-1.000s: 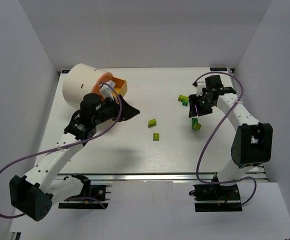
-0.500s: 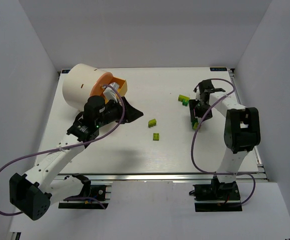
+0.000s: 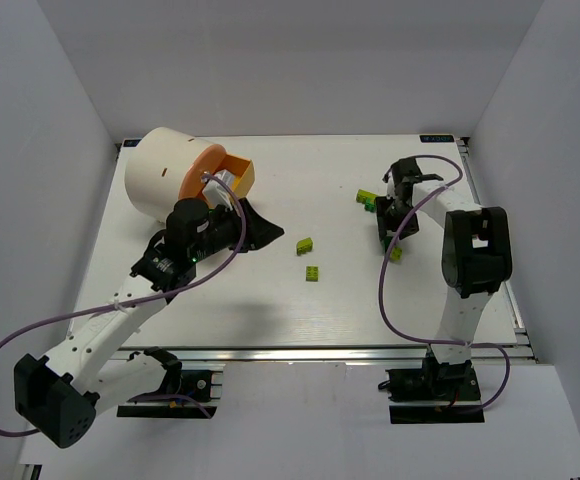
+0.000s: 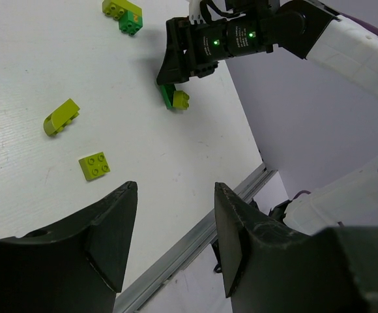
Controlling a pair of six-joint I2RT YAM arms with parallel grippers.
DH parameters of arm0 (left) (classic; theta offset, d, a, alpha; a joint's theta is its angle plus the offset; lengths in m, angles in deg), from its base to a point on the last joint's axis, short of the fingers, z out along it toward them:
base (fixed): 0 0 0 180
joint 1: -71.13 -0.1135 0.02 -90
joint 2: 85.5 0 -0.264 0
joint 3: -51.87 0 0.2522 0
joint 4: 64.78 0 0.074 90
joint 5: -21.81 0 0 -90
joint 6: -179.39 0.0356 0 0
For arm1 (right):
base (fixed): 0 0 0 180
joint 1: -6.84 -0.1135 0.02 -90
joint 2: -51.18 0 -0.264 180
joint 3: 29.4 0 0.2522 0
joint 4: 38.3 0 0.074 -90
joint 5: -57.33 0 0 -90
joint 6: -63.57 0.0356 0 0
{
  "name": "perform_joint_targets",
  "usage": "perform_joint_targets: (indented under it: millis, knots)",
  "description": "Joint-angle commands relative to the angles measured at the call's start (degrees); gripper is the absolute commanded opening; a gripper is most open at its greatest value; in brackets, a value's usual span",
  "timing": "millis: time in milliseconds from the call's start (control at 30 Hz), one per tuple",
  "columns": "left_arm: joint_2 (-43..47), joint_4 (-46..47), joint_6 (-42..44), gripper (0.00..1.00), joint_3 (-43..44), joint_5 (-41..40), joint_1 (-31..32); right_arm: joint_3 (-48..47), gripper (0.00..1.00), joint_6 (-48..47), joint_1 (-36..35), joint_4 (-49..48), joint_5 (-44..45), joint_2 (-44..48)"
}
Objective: Sort the legos into containers by color
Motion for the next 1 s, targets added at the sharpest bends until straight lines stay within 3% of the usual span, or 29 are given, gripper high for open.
perform_joint_targets:
  millis: [0, 533, 833, 967]
  knots:
    - [1.94, -0.63, -0.23, 0.61, -0.32, -1.24, 0.51, -0.34, 0.61, 0.83, -0.43, -0.57, -0.26, -0.17]
    - [5.45, -3.44, -0.40, 0.61, -0.41, -3.79, 0.51, 1.24, 0.45, 1.62, -0.52, 0.14, -1.84, -0.69]
    - [6.77, -5.03, -0.49, 0.61, -0.14, -4.84, 0.51, -2.08, 0.26, 0.05, -1.13, 1.53, -6.23, -0.16]
    - [7.13, -5.20, -0.23, 0.60, 0.21, -4.93, 0.51, -6.91, 0.12, -3.71, -1.84, 1.81, -15.70, 1.33]
